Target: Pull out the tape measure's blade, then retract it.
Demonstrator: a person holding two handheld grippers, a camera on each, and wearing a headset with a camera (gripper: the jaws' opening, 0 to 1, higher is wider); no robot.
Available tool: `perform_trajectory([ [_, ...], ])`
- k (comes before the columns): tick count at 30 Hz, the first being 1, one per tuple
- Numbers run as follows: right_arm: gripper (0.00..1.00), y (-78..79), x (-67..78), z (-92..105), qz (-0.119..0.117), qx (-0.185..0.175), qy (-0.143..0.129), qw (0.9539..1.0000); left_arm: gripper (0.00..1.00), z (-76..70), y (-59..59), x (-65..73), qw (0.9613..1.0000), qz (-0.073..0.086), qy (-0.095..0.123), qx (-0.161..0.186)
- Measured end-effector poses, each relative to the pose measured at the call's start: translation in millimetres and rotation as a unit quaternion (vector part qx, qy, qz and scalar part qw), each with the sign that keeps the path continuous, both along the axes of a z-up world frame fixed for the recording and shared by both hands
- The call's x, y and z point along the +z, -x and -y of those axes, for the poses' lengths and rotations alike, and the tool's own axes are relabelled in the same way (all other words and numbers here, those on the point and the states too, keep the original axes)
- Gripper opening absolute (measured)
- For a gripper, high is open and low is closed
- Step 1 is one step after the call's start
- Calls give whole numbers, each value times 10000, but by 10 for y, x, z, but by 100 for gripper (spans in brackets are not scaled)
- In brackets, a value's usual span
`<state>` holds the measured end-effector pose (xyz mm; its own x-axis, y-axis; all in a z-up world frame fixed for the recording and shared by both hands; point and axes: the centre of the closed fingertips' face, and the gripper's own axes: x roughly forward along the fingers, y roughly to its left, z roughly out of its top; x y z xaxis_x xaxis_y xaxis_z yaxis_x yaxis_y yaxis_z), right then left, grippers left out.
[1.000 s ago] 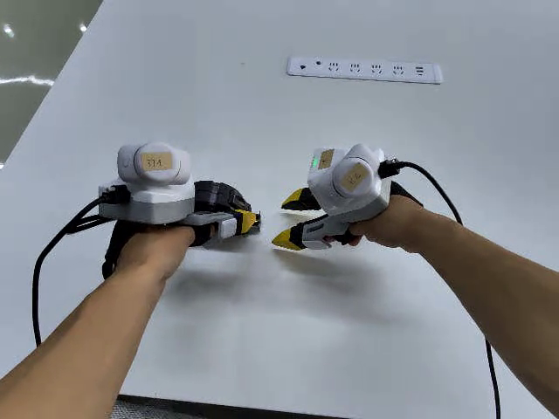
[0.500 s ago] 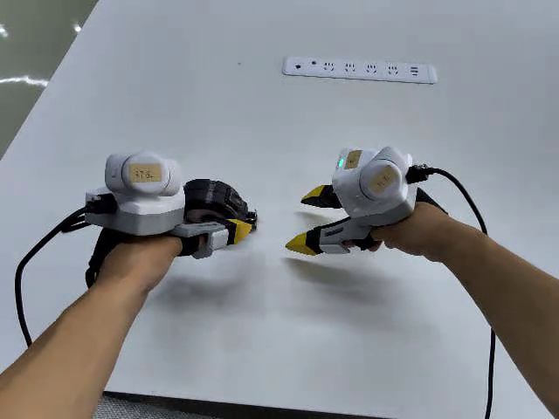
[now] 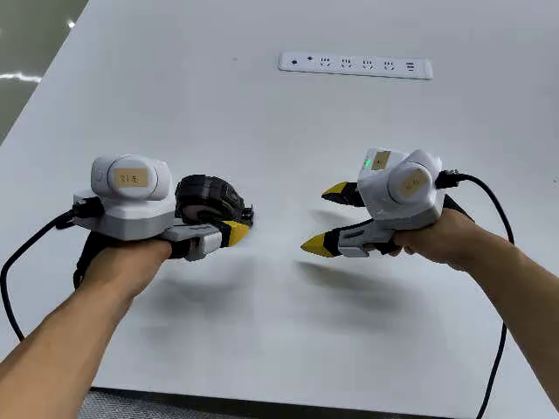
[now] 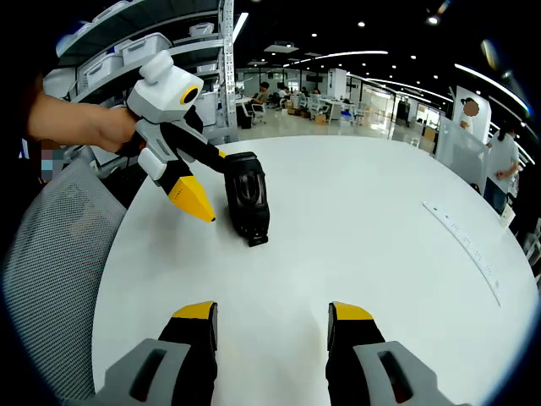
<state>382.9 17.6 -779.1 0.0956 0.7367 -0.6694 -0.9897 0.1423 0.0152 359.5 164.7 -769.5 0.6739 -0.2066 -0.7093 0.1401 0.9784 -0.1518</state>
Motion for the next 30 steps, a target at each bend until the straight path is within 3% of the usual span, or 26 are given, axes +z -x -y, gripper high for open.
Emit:
perform_trajectory([
  [15, 58, 23, 82, 227, 18, -372, -170, 9992, 78, 36, 18, 60, 9988, 294, -13, -382],
  [20, 60, 42, 109, 301, 31, -510, -232, 9984, 79, 11, 59, 63, 9984, 309, -57, -473],
  [26, 63, 73, 158, 388, 53, -652, -273, 9975, 80, 23, 100, 94, 9966, 479, -26, -667],
  [30, 64, 100, 191, 465, 81, -802, -355, 9961, 82, 27, 122, 144, 9941, 702, -15, -827],
])
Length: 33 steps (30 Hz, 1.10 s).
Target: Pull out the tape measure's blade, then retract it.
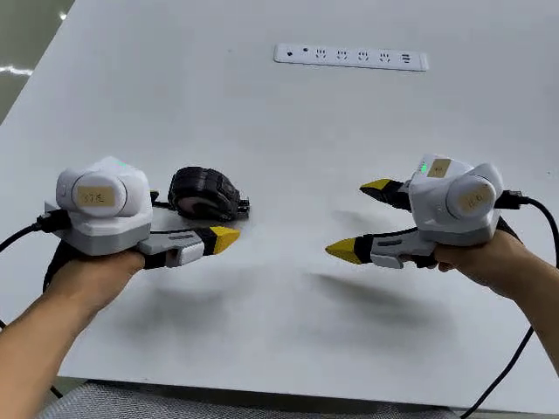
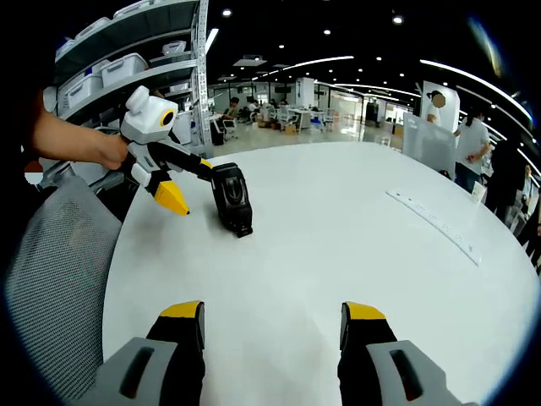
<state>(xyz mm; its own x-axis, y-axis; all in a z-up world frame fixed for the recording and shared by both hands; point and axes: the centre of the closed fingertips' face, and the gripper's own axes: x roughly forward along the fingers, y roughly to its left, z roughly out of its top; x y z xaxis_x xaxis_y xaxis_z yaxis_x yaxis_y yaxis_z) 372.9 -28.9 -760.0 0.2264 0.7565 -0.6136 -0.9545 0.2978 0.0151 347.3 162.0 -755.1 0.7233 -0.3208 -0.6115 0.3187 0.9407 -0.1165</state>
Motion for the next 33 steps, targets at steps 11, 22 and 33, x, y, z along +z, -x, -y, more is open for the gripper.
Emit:
perform_trajectory([
  [11, 74, 113, 66, 161, 27, -324, -313, 9990, 87, -17, 126, 46, 9989, 276, -27, -390],
  [22, 83, 192, 79, 276, 71, -624, -504, 9968, 92, 58, 211, 123, 9961, 532, 6, -699],
  [33, 91, 282, 109, 322, 118, -787, -682, 9945, 98, 96, 308, 159, 9944, 643, -3, -842],
])
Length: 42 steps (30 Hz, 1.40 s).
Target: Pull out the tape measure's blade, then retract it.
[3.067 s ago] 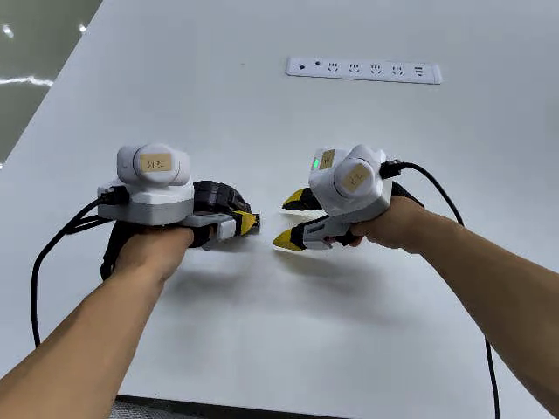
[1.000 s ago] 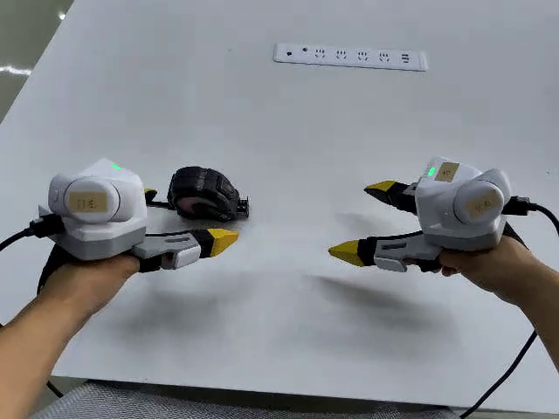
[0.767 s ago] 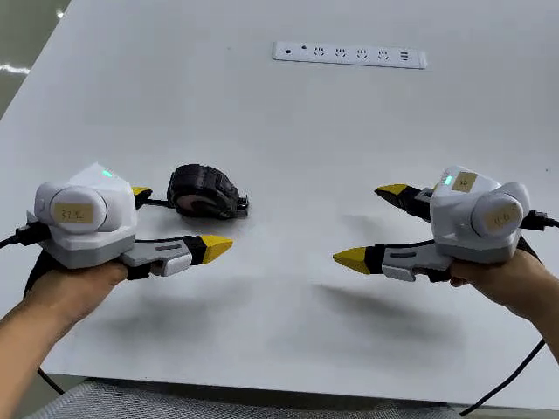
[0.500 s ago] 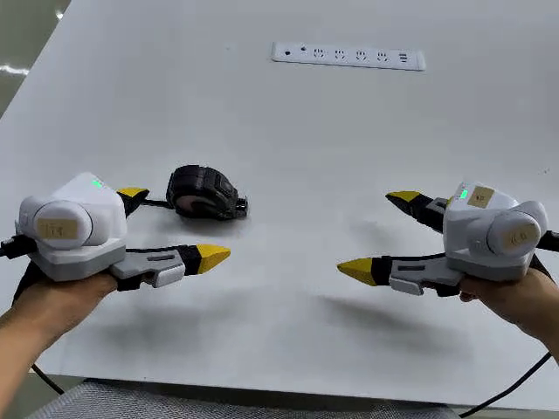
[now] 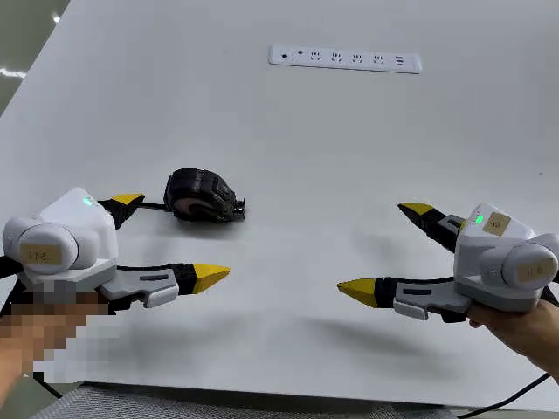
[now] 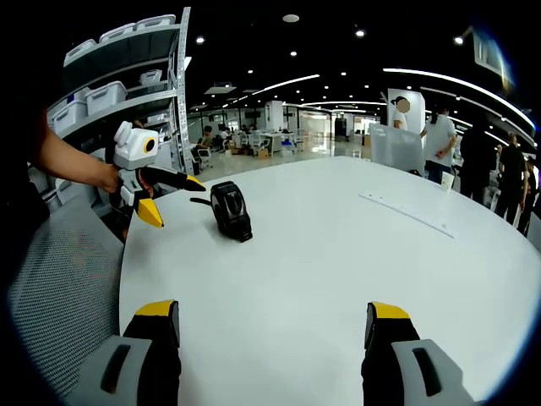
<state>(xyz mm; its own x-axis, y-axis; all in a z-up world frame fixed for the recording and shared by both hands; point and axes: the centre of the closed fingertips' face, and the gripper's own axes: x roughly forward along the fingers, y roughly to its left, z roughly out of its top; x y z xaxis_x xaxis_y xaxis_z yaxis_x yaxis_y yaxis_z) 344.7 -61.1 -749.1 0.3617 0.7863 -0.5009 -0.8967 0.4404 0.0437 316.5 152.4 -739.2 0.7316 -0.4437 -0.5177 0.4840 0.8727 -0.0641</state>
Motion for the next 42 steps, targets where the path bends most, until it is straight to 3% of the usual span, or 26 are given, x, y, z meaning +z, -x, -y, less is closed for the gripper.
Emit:
perform_trajectory([
  [18, 99, 19, 44, 78, -42, -276, -191, 9994, 99, 25, 36, 38, 9999, 93, 142, -2],
  [23, 99, 16, 41, 110, -128, -391, -255, 9988, 99, 12, 43, 49, 9998, 154, 89, -26],
  [39, 99, 6, 74, 163, -91, -526, -304, 9981, 99, -58, 49, 69, 9996, 260, 49, -27],
  [42, 99, 2, 77, 187, -74, -541, -295, 9981, 99, -51, 32, 106, 9992, 389, 45, -54],
])
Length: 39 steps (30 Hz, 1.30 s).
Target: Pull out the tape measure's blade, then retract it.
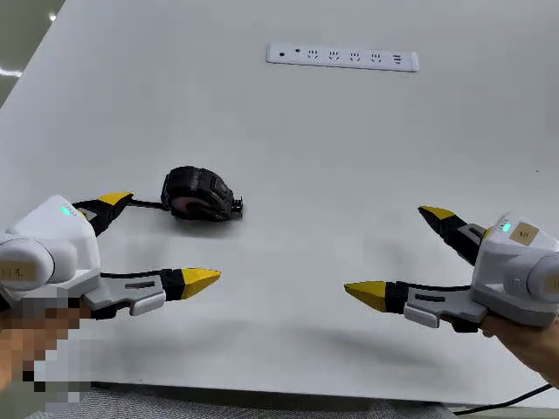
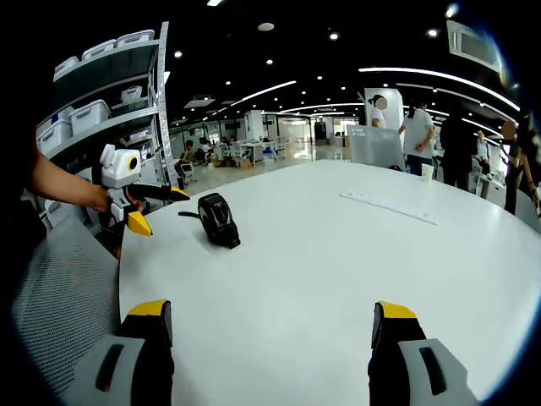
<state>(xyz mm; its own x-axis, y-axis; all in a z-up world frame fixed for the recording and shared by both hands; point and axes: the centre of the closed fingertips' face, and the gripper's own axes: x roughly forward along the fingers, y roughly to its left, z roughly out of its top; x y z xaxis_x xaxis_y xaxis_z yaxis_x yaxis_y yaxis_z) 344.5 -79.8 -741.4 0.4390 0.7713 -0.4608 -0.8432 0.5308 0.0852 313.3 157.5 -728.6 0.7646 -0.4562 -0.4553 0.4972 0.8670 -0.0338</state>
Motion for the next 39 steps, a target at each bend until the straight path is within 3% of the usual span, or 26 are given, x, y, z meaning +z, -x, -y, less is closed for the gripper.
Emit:
perform_trajectory([
  [6, 99, -7, 16, 21, 15, -39, -10, 10000, 99, 32, 4, 9, 10000, -44, 52, -48],
  [19, 99, 13, 73, 5, 27, -28, -61, 10000, 99, 11, 30, -9, 10000, -74, -48, -37],
  [31, 99, 45, 70, -91, -13, 36, -115, 9999, 99, 97, 50, 14, 9997, -84, 102, -200],
  [39, 99, 47, 77, -72, -17, 29, -117, 9999, 99, 69, 34, 44, 9998, -16, 105, -170],
])
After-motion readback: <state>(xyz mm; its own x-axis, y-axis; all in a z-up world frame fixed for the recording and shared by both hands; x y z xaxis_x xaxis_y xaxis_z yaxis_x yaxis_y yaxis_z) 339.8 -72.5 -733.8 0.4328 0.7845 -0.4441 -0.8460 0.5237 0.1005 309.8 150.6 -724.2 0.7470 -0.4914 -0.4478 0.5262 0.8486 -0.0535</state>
